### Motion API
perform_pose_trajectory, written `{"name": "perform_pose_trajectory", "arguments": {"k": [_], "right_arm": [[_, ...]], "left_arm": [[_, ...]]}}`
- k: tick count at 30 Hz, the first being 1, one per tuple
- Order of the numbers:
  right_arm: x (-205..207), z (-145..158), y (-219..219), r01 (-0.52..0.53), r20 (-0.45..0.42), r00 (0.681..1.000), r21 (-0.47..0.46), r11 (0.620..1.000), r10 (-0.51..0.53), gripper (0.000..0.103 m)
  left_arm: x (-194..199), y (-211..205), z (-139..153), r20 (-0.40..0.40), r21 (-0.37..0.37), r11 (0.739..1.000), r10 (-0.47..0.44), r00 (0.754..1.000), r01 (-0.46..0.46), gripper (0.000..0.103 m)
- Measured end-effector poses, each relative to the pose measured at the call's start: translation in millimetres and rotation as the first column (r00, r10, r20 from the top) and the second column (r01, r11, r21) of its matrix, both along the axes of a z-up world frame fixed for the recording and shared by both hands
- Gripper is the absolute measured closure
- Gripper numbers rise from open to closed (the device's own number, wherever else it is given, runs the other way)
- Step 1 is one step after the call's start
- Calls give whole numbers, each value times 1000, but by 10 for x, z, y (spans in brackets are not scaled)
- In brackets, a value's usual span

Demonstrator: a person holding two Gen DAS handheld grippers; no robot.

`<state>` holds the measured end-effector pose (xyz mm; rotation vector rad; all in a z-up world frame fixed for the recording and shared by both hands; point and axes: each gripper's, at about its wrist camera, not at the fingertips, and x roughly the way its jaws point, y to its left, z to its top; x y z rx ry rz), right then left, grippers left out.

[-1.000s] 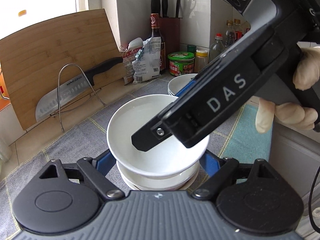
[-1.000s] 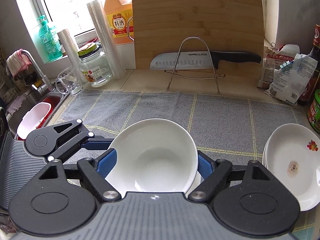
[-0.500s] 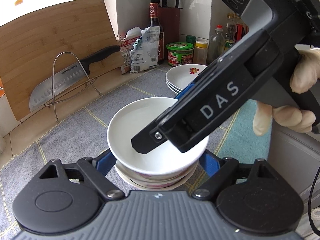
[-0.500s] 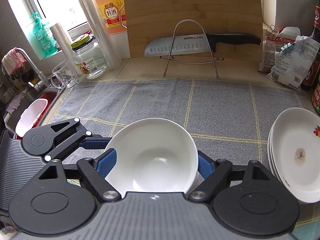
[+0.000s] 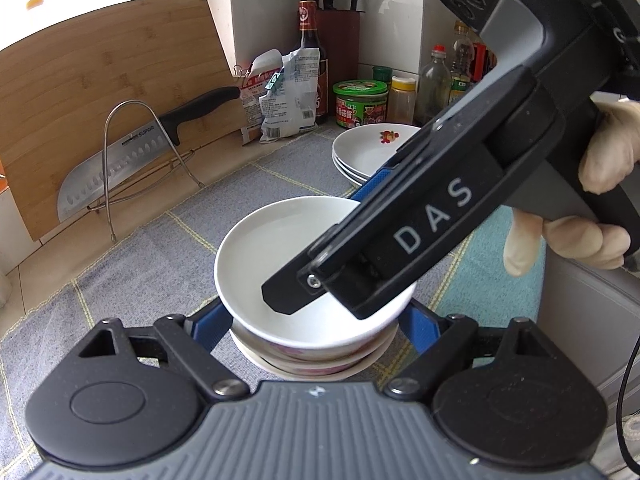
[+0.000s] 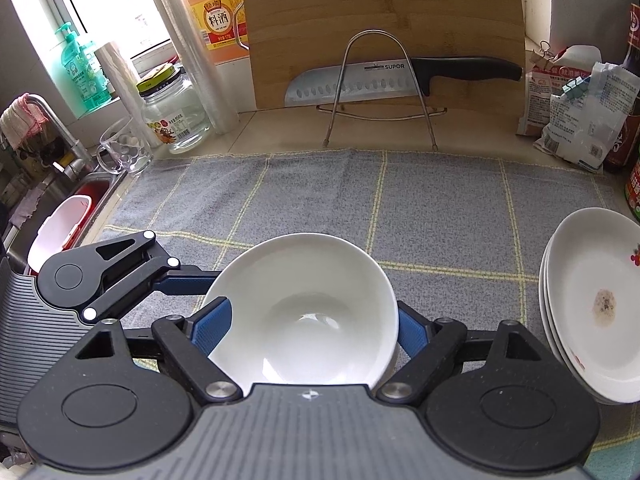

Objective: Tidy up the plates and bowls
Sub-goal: 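Lower the bowl into the nested bowls and open the right gripper, then bring the left and right grippers to opposite sides of the bowl stack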

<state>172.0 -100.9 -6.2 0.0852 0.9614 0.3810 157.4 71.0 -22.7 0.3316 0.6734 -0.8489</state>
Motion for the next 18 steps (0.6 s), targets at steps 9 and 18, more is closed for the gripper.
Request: {"name": "perform_pose_trajectory", "arguments": {"k": [9,18], "right_arm": [[2,-13,-8,2,-9,1000,24,1000,-2,8],[-69,10,-31,15,15,1000,26,1000,-16,0]], "left_arm": [[13,0,-16,1,-4,1000,3,1000,-3,9],[-71,138,35,3,-27,1000,12,1000,-12,6]]}}
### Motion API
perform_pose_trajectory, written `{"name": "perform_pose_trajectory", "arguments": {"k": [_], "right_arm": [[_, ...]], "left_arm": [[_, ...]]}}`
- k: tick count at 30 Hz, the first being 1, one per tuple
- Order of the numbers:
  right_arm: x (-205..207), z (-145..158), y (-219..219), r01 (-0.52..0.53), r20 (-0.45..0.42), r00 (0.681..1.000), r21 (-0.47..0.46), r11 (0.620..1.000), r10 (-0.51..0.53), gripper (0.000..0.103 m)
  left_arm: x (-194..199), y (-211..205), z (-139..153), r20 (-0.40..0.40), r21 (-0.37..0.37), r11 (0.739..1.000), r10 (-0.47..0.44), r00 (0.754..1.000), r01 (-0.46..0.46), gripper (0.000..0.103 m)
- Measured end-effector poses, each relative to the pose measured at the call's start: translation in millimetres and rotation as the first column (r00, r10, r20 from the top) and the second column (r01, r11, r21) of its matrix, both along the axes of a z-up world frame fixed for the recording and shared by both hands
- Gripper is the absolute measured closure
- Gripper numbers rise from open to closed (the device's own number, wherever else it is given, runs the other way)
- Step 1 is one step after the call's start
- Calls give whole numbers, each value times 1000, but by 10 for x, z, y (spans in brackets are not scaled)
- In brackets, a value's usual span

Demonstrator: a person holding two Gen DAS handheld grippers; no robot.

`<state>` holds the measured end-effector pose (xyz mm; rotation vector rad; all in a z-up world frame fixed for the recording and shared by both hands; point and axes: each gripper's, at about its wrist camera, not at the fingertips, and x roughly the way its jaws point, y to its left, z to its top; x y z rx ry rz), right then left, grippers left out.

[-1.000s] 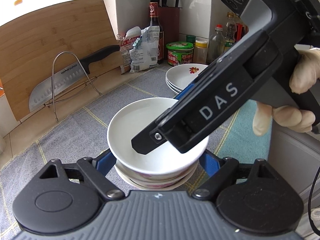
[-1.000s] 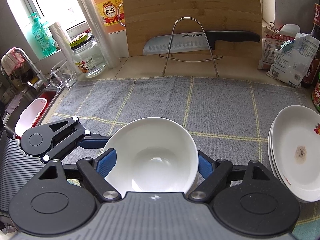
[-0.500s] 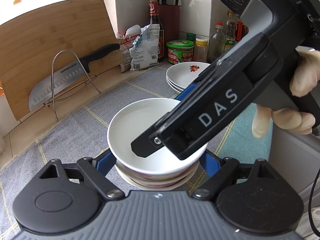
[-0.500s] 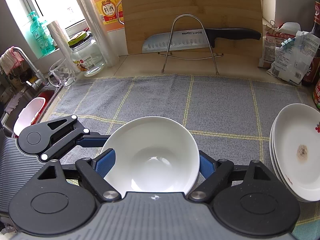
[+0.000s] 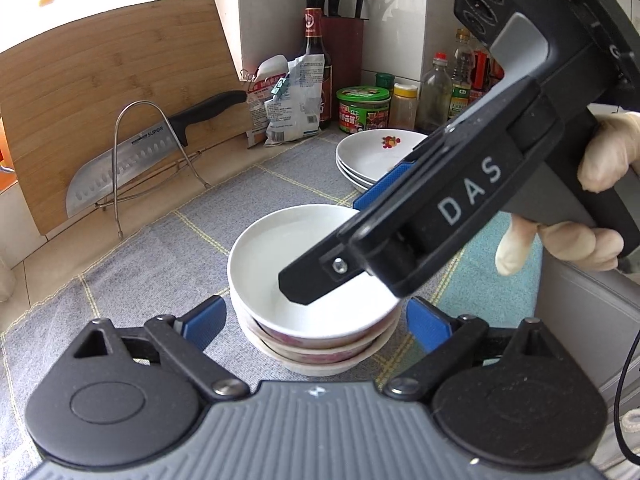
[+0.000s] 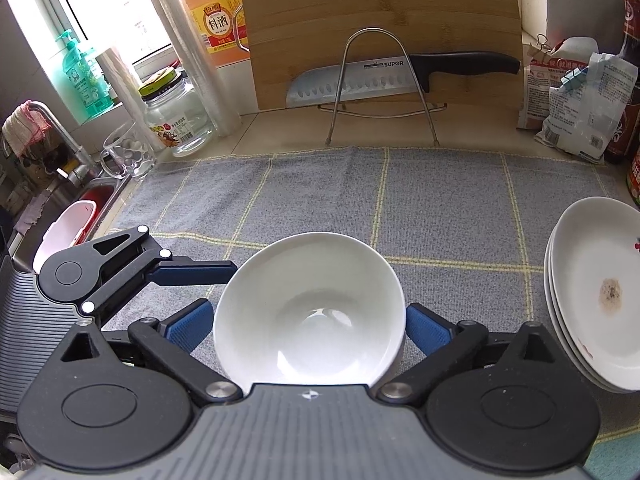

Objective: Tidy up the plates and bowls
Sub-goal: 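Bring the left and right grippers to opposite sides of the bowl stack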

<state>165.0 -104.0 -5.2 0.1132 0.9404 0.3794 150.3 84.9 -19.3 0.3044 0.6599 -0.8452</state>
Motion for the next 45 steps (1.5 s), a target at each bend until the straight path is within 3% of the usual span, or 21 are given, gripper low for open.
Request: {"name": "perform_pose_trajectory", "arguments": {"k": [12,18,25,36,41,45], "right_arm": [[-192,52,39,2,82,997,-51,999,2,0],[-396,22,104,-17,114,993,-115,993,30,0],[-539,-127,53,-33,70,997,-153,988,44,0],[-315,-640,-209,-182,-25,983,-241,953,182,0],[-174,-753,-271,-306,-34,951,-249,919,307,0],[-114,-779,-303,-410,-34,910,-238,881,414,0]], "left_arm": [[-14,244,0,3,-37,999,29,1000,-29,5],[-7,351,-132,-40,-23,999,25,999,-26,5],[88,328,-358,-109,17,999,46,993,-44,5],[175,20,-609,-146,121,988,115,983,-98,5],[170,-88,-661,-139,172,973,178,974,-153,1],[169,-76,-676,-135,157,973,191,972,-169,0]]}}
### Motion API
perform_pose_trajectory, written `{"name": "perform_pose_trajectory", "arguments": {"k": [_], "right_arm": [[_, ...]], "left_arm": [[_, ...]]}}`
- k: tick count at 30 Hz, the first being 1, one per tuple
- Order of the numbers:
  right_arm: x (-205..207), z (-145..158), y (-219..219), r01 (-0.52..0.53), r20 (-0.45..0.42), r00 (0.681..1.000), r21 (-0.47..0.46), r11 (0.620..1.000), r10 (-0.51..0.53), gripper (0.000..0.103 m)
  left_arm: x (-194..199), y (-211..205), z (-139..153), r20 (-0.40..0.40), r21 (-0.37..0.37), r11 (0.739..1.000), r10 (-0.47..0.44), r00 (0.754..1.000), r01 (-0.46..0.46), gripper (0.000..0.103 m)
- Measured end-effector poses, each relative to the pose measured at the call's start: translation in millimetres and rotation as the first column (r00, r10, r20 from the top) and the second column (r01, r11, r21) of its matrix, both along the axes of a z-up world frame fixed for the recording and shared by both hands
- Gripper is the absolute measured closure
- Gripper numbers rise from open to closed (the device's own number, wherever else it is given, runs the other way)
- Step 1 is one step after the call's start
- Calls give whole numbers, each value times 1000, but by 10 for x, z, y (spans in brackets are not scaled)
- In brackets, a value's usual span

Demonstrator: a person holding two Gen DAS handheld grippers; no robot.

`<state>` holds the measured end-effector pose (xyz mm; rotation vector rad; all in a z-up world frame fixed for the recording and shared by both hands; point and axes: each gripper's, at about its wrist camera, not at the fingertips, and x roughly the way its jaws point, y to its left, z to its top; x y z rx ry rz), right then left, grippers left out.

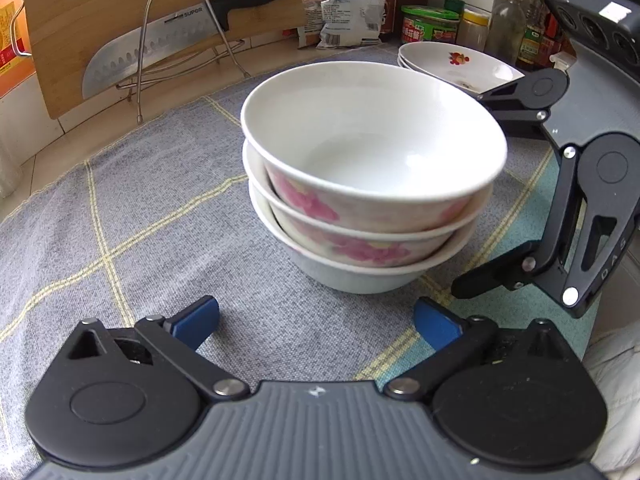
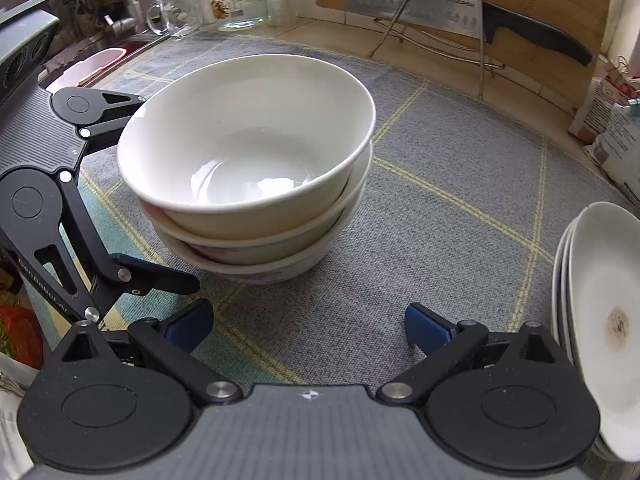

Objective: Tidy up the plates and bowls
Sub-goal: 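Bring the left and right grippers to opposite sides of the bowl stack, then clamp the three-bowl stack between both grippers and lift it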

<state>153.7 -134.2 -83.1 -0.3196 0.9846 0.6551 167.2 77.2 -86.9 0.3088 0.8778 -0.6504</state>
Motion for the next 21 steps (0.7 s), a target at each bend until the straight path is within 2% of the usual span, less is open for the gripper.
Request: {"name": "perform_pose_trajectory", "arguments": {"k": [4,7,11,14,16,19,21], "right_arm": [[15,-30,28,-94,38,995,-35,995,95,0],[8,-51,-13,-125,70,990,-12,992,126,0],[9,-66,-44,-144,91,986,8,990,143,0],[7,-64,-59,-146,95,985,8,989,144,0],[3,-54,-47,-160,104,982,-3,987,160,0],[-34,-25,-61,-211,148,966,-17,977,211,0],[6,-20,-55,-230,138,964,-11,973,229,0]], "left_arm": [[-25,13,-11,16,-12,1000,21,1000,-20,0],[-35,11,-9,17,-11,999,38,999,-38,0],[-9,20,-4,21,-13,1000,8,1000,-8,0],[9,35,-5,55,-20,998,-50,997,51,1],[20,47,14,82,-27,992,-119,990,121,5],[65,100,53,99,-56,977,-202,974,208,6],[115,135,77,100,-69,966,-243,965,250,9]]}}
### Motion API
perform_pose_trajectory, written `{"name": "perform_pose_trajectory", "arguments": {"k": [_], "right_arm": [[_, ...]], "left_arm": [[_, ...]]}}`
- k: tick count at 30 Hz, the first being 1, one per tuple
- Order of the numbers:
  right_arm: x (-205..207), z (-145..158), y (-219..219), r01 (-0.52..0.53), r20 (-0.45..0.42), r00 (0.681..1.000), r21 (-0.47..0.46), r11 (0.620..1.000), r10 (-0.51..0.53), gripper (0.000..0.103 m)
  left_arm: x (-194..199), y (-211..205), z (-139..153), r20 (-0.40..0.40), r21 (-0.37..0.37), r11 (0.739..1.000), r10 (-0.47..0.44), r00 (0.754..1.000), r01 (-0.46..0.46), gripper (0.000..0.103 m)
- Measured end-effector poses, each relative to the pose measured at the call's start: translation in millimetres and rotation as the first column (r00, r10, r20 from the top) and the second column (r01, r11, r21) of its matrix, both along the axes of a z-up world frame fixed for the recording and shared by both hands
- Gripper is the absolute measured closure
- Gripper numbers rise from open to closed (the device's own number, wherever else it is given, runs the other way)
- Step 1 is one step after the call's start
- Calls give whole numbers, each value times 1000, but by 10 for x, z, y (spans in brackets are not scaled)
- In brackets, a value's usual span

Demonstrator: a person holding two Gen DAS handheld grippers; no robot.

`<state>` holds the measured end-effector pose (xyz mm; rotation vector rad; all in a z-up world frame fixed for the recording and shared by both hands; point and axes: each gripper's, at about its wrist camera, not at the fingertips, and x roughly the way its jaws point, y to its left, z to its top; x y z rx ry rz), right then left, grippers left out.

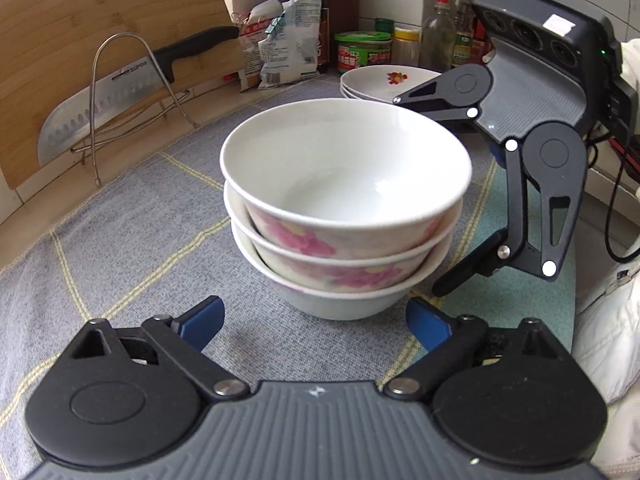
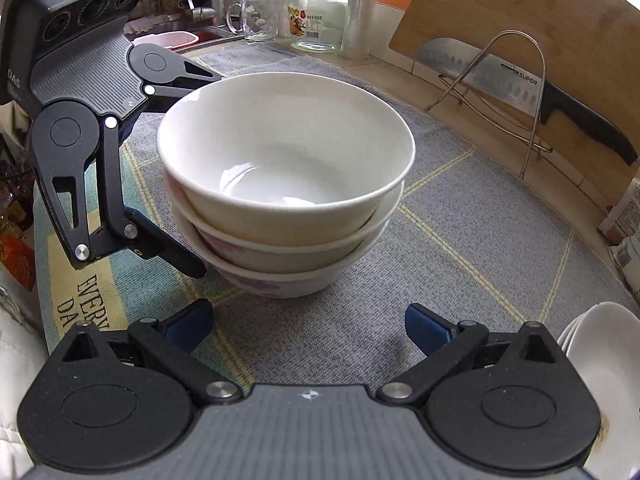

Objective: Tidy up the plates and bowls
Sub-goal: 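Clamp the three-bowl stack between both grippers and lift it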

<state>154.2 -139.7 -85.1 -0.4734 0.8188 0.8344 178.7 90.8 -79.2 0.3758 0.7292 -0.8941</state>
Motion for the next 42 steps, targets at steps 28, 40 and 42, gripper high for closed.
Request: {"name": "perform_pose_trajectory", "arguments": {"k": [28,40,42], "right_arm": [[281,211,173,-178,-102,978,42,983,181,15],[257,291,150,-159,-112,980,37,987,162,15],[244,345,128,-159,-106,981,34,987,161,16]], "left_arm": [[290,11,74,-44,-40,961,-274,961,273,21],[237,-34,157,-20,-35,963,-268,963,267,22],[229,-62,190,-13,-32,963,-268,963,267,22]]}}
